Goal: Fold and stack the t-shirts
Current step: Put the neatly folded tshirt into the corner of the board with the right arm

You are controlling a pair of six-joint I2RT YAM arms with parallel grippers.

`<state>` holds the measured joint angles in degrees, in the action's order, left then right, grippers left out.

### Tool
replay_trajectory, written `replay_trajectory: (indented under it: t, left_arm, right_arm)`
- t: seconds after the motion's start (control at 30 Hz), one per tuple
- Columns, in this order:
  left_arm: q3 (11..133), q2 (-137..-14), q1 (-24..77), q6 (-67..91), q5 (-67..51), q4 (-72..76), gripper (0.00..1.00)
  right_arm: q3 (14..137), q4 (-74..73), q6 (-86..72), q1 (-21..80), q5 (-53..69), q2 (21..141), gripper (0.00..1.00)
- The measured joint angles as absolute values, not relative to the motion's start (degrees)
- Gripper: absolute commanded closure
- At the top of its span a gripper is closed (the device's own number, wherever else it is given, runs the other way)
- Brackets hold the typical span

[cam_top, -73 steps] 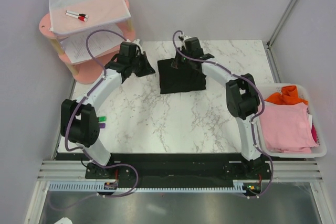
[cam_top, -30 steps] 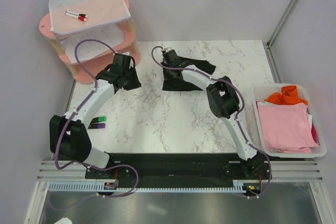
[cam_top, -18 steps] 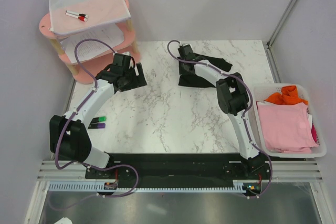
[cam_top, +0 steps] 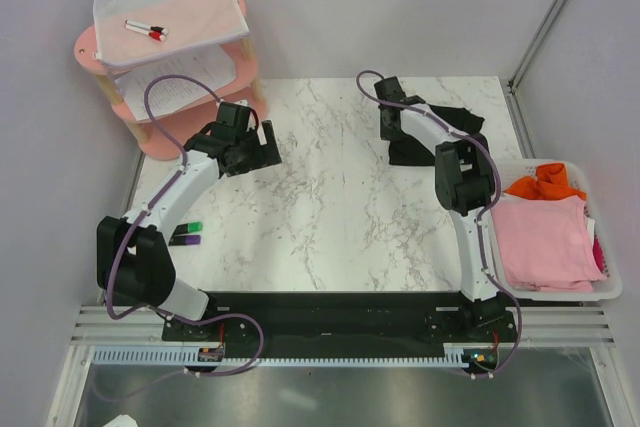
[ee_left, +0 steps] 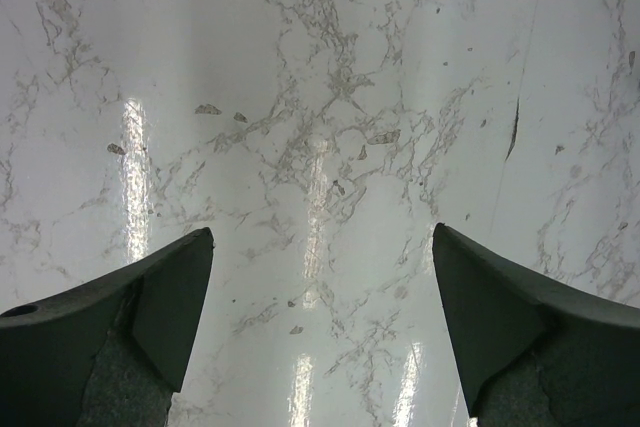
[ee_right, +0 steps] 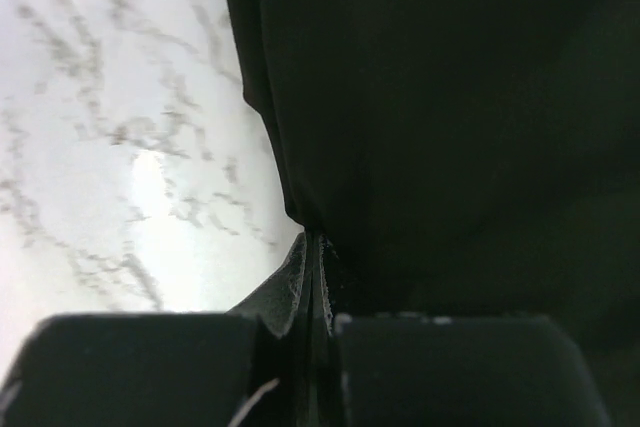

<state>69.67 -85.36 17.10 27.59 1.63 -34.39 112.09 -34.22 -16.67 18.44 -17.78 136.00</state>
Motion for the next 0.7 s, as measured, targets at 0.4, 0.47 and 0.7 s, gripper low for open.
replay_trajectory:
  t: [0.4, 0.47, 0.7]
  left_arm:
    - [69.6, -85.8, 17.1, 27.6, 1.6, -34.4, 0.03]
    - [69.6, -85.8, 17.1, 27.6, 1.6, -34.4, 0.03]
    - [69.0, -85.8, 17.1, 27.6, 1.6, -34.4, 0.03]
  right_arm:
    - [111.0, -37.5, -16.7, 10.3, -20.9, 135.0, 1.0]
    - [111.0, -37.7, -16.7, 8.5, -21.4, 135.0, 1.0]
    - [111.4, -38.7, -16.7, 1.1, -21.5, 135.1, 1.0]
